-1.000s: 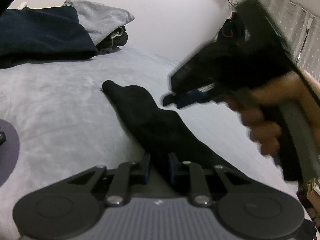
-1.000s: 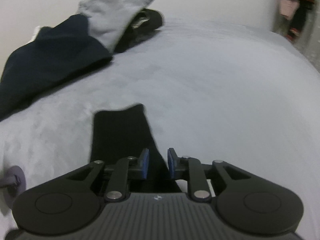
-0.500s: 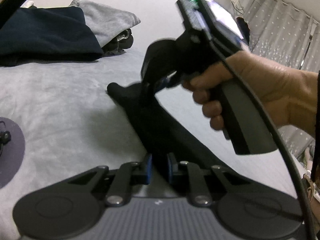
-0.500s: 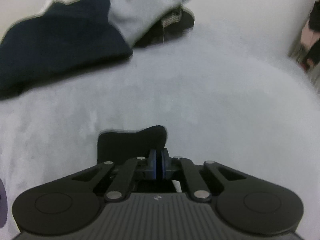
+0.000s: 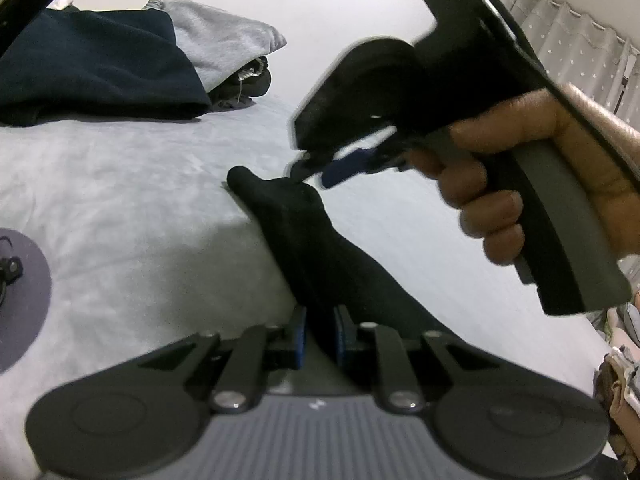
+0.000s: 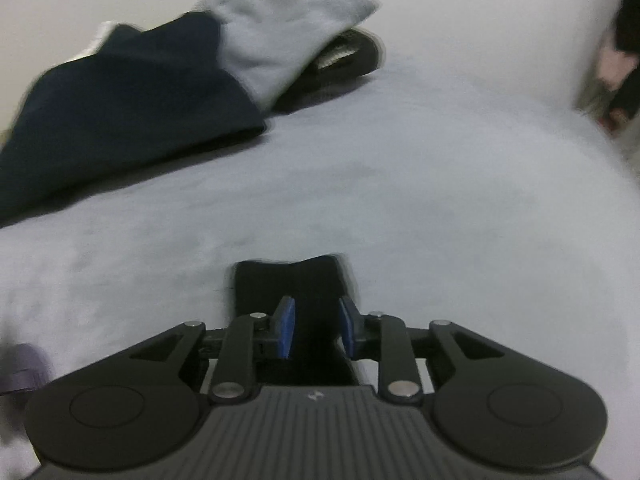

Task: Fold clothes

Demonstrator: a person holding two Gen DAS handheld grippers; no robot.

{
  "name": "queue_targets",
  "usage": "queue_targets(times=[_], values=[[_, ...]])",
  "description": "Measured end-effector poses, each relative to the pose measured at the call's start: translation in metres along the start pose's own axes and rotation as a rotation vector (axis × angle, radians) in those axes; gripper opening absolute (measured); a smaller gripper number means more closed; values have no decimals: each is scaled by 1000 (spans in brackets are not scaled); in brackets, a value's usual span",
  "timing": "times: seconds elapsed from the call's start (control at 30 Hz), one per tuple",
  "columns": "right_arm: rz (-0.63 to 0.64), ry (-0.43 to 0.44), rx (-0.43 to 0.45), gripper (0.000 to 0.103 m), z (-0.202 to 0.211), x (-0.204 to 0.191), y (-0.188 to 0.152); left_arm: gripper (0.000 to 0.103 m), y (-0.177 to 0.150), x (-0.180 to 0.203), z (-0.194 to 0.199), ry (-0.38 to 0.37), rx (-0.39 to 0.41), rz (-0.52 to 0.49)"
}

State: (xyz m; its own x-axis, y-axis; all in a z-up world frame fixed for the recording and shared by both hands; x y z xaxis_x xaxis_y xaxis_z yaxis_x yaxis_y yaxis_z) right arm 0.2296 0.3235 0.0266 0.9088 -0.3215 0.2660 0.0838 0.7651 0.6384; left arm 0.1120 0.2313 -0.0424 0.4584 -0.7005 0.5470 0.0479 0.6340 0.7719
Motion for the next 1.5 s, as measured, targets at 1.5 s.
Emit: queue_targets(times=[1.5], values=[[-189,-344,-306,29,110,163,-268,26,-13,27,-12,-205,-72,-36]])
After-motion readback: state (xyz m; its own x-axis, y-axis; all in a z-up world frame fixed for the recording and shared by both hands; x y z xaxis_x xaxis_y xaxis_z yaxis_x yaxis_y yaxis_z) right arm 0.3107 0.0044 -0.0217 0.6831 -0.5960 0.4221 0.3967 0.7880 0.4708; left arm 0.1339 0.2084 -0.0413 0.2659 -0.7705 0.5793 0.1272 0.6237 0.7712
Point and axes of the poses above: each gripper's, at about its wrist camera, not at the fingertips, and z roughly against the way its jaws point, x to its right, y to its top, the point moved 4 cm from there along -z, roughly the way its jaws point, and after that the axes turned 14 degrees about -y, right-handed, at the moved point
